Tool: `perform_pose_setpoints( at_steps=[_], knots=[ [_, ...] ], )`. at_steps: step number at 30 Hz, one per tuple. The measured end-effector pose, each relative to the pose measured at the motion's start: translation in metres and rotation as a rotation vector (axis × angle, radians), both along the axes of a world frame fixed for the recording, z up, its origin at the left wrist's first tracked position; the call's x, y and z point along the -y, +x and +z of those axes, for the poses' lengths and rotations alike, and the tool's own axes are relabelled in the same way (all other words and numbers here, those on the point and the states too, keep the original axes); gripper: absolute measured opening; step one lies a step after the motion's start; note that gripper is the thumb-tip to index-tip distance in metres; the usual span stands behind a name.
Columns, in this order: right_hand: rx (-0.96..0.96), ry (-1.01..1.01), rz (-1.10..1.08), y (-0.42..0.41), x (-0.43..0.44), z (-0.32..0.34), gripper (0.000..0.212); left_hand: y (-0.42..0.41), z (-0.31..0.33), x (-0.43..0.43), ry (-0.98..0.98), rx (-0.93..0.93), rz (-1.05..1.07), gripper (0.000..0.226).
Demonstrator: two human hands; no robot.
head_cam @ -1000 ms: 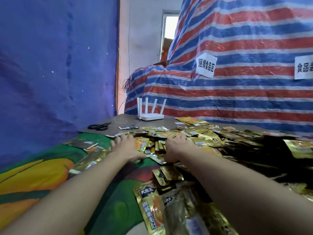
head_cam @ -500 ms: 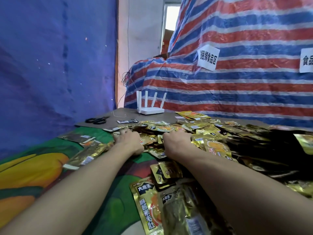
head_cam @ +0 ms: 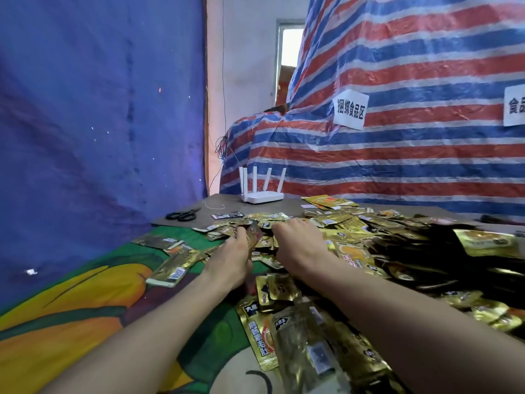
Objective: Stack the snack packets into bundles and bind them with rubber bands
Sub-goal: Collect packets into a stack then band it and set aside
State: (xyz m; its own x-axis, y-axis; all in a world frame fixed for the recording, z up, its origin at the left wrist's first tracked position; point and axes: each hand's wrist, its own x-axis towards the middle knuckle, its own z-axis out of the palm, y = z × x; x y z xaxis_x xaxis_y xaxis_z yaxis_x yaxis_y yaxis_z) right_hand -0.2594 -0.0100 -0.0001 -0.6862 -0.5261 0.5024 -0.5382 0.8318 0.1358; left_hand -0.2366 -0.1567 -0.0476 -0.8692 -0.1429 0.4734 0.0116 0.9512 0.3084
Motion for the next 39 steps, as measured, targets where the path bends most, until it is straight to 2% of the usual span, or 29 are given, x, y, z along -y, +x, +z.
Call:
perform_pose_setpoints(
  at_steps=[2,6,10,14,17,20,23,25,27,29,33,35,39],
  knots=[
    [-0.022,-0.126,0.053,0.011,-0.001,0.006,0.019,0.013,0.006,-0.002,0.153,-0.088,0.012,0.049],
    [0.032,-0.381,0.119,0.035,-0.008,0.018,0.029,0.042,0.016,-0.009,0.479,-0.242,0.055,0.024],
    [0.107,-0.598,0.168,0.055,-0.026,0.019,0.038,0.067,0.024,-0.021,0.839,-0.398,0.138,0.021],
    [0.128,-0.838,0.165,0.069,-0.049,0.018,0.029,0.094,0.033,-0.037,1.318,-0.407,0.222,0.007],
    [0.112,-0.999,0.131,0.086,-0.063,0.019,0.031,0.115,0.032,-0.057,1.476,-0.366,0.202,0.021],
    [0.169,-1.166,0.082,0.101,-0.077,0.009,0.033,0.128,0.019,-0.075,1.486,-0.239,0.142,0.022],
    [0.310,-1.359,0.044,0.116,-0.084,-0.009,0.030,0.138,0.007,-0.090,1.376,-0.087,0.023,0.018],
    [0.428,-1.480,0.091,0.126,-0.084,-0.028,0.027,0.144,0.006,-0.100,1.297,-0.051,-0.094,0.014],
    [0.499,-1.551,0.135,0.133,-0.082,-0.042,0.024,0.144,0.002,-0.108,1.223,-0.081,-0.258,0.046],
    [0.575,-1.596,0.191,0.136,-0.080,-0.045,0.023,0.140,-0.001,-0.109,1.181,-0.103,-0.353,0.060],
    [0.674,-1.580,0.359,0.143,-0.075,-0.040,0.024,0.139,-0.006,-0.103,1.130,-0.094,-0.381,0.045],
    [0.655,-1.516,0.348,0.144,-0.073,-0.041,0.025,0.140,-0.005,-0.100,1.161,-0.049,-0.387,0.048],
    [0.686,-1.423,0.314,0.142,-0.079,-0.045,0.027,0.144,0.001,-0.094,1.428,0.186,-0.497,0.063]
  ],
)
